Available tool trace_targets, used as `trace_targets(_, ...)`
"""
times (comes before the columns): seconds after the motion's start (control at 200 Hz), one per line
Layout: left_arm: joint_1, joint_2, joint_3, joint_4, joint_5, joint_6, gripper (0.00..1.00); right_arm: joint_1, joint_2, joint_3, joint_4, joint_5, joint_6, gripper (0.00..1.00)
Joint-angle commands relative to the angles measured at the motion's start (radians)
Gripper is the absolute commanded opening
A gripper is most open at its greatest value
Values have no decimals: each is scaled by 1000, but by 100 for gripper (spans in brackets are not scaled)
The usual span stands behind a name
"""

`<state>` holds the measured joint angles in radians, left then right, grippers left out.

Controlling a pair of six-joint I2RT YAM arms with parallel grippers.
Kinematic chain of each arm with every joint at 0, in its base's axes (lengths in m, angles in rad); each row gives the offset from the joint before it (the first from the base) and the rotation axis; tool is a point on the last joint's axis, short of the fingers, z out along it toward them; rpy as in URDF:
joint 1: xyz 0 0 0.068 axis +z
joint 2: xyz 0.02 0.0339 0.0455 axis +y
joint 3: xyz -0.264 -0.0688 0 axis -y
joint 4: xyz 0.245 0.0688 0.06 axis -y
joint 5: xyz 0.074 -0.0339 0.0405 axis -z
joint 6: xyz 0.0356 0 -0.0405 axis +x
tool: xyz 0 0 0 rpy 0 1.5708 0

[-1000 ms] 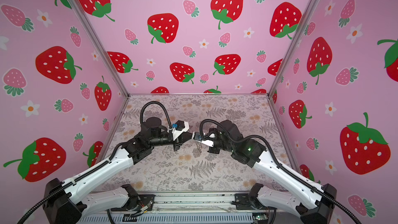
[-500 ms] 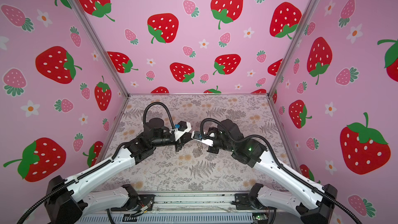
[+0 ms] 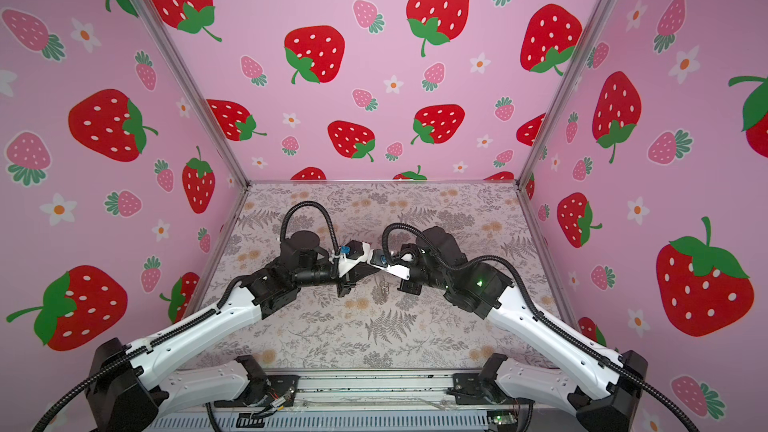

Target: Put the keys on the keyring

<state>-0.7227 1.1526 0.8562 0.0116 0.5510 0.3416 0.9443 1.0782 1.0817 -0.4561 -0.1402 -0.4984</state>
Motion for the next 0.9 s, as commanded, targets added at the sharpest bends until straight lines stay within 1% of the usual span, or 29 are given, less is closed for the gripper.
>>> trace_targets(0.0, -11, 2, 25, -60, 70, 40, 0, -2, 19, 48, 5, 24, -22, 0)
trace_targets(0.105, -10, 10, 42, -103, 52, 53, 0, -1, 16, 49, 8, 25, -29, 0)
trace_targets(0.12, -8, 11, 41, -105, 49, 52, 4, -2, 15, 47, 9, 27, -29, 0)
trace_targets(0.13, -5, 12, 42, -105, 45, 50, 10, -2, 16, 47, 10, 28, -30, 0)
trace_targets(0.145, -2, 12, 40, -105, 41, 44, 17, -2, 17, 46, 10, 29, -32, 0)
trace_targets(0.185, 12, 9, 33, -95, 34, 25, 31, -4, 19, 41, 10, 35, -34, 0)
trace_targets(0.19, 14, 8, 31, -93, 34, 21, 34, -4, 20, 40, 10, 35, -34, 0)
trace_targets(0.205, 21, 7, 26, -88, 32, 13, 51, -3, 21, 38, 10, 38, -34, 0)
trace_targets(0.21, 23, 6, 25, -86, 32, 9, 53, -4, 22, 37, 9, 39, -36, 0)
trace_targets(0.22, 29, 3, 21, -83, 31, 5, 63, -3, 25, 35, 9, 42, -36, 0)
trace_targets(0.245, 43, -5, 12, -75, 27, -9, 84, -4, 29, 28, 9, 48, -38, 0)
trace_targets(0.26, 51, -11, 5, -69, 24, -16, 96, -3, 32, 24, 6, 52, -39, 0)
trace_targets(0.27, 59, -15, 1, -67, 23, -21, 100, -5, 34, 21, 6, 55, -39, 0)
trace_targets(0.345, 109, -52, -30, -54, 1, -51, 99, -11, 60, -9, 13, 64, -40, 0)
trace_targets(0.425, 180, -102, -65, -56, -52, -96, 99, -17, 100, -41, 53, 45, -31, 0)
trace_targets(0.515, 263, -178, -110, -60, -143, -150, 99, -19, 158, -58, 120, 5, -7, 0)
trace_targets(0.56, 300, -221, -132, -60, -180, -178, 99, -18, 195, -58, 191, -31, 5, 0)
trace_targets(0.595, 323, -251, -145, -57, -227, -204, 99, -19, 231, -49, 234, -58, 10, 0)
trace_targets(0.61, 332, -257, -147, -57, -264, -229, 99, -18, 245, -41, 252, -69, 14, 0)
trace_targets(0.71, 374, -292, -131, -97, -441, -317, 99, -16, 374, 54, 323, -150, 45, 0)
trace_targets(0.805, 393, -290, -95, -156, -511, -330, 99, -3, 462, 133, 370, -171, 32, 0)
trace_targets(0.895, 394, -277, -75, -184, -578, -351, 99, -4, 496, 159, 425, -189, 16, 0)
